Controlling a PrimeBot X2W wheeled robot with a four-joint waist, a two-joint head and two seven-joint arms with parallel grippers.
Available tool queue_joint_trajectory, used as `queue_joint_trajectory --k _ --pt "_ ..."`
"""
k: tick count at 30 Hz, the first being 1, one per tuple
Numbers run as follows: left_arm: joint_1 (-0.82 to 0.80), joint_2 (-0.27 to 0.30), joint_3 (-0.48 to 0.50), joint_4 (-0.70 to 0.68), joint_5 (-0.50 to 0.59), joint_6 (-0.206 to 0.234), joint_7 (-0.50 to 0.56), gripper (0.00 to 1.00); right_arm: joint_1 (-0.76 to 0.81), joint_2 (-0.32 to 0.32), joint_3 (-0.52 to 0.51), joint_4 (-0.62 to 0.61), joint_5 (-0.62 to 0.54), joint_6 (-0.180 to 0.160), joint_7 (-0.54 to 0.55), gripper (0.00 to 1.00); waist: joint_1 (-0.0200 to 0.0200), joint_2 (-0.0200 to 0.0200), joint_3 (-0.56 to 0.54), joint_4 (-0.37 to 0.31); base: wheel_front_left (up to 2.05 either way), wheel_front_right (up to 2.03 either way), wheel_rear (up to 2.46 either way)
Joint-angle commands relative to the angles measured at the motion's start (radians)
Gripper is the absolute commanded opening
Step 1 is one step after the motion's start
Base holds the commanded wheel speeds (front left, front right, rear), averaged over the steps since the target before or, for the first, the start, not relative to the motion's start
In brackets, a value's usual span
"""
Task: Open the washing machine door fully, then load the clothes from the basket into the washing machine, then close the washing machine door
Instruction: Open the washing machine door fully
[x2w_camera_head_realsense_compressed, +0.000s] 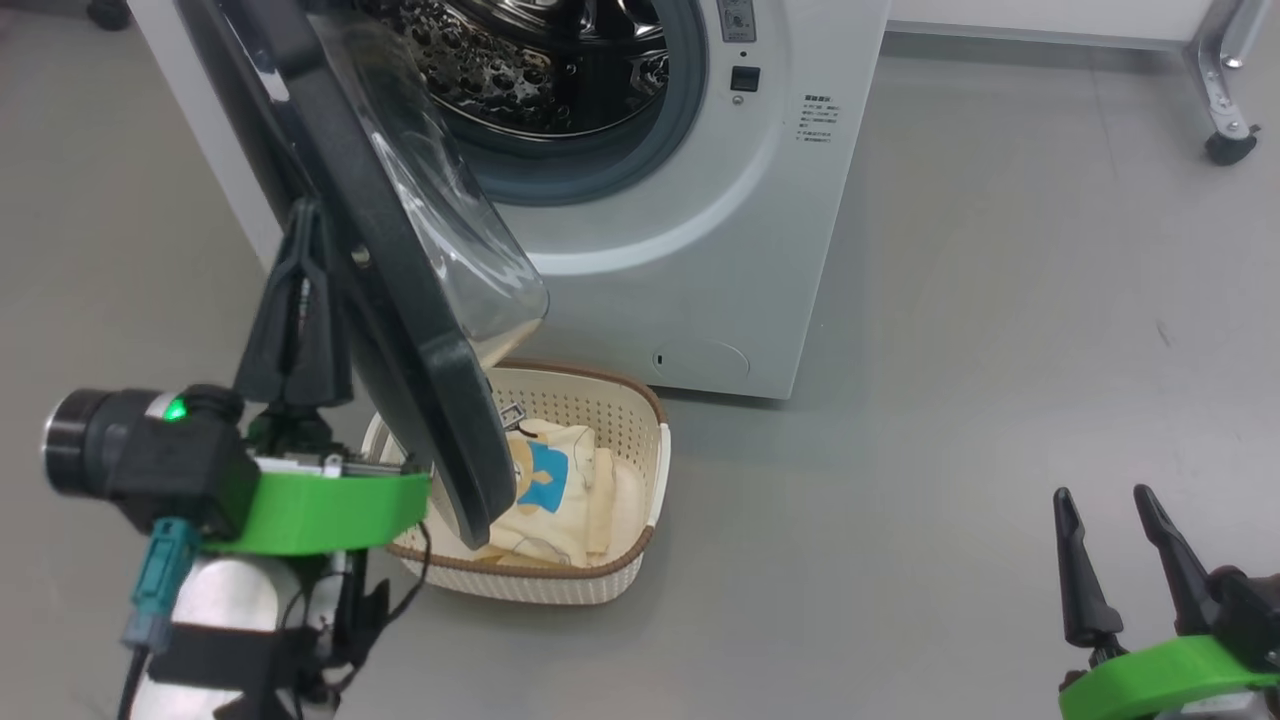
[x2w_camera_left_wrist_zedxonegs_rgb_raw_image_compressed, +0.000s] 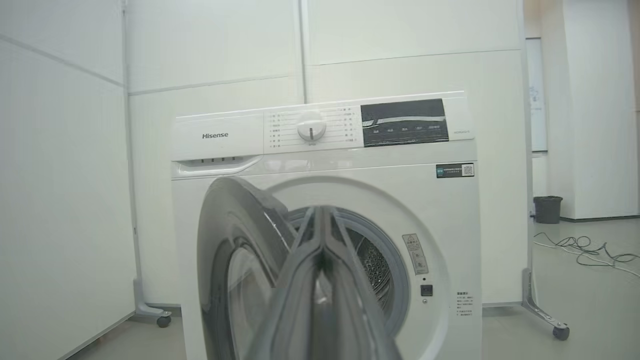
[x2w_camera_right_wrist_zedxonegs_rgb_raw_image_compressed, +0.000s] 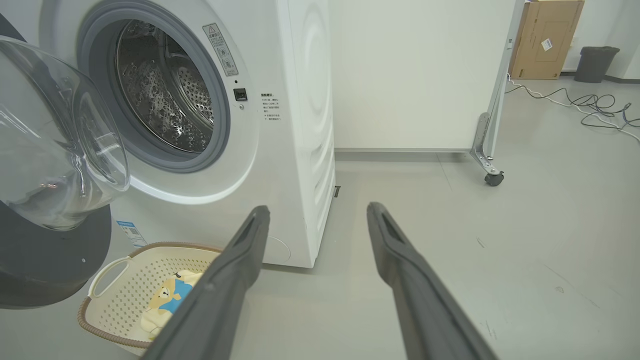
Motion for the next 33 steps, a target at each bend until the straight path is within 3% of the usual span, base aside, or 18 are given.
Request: queue_joint_trajectory --k 1,7,14,19,33 --pt "-0.064 -0.002 -0.003 -0.066 0.011 -0.014 0.026 0.00 -0.011 -0.015 0.019 -0.030 0.004 0.000 0.002 1.00 0.0000 0.0000 0.001 -0.003 0.00 0.00 0.00" --pt "-0.082 -0.060 -0.133 -0.104 -0.039 -0.043 0.089 0.00 -0.021 -0.015 0.035 -0.023 0.010 0.000 0.009 1.00 0.0000 0.0000 0.005 -0.027 0.00 0.00 0.00" --pt "-0.058 -0.082 -0.220 -0.055 -0.094 -0.009 0.119 0.00 -0.028 -0.015 0.038 -0.019 0.005 0.000 0.010 1.00 0.0000 0.0000 0.015 -0.049 0.00 0.00 0.00" --pt "-0.035 -0.086 -0.228 0.012 -0.131 0.038 0.127 0.00 -0.032 -0.015 0.037 -0.020 0.004 0.000 0.011 1.00 0.0000 0.0000 0.021 -0.055 0.00 0.00 0.00" --pt "-0.017 -0.084 -0.176 0.161 -0.200 0.083 0.111 0.00 -0.041 -0.015 0.041 -0.007 0.009 0.000 0.025 1.00 0.0000 0.0000 0.031 -0.055 0.00 0.00 0.00"
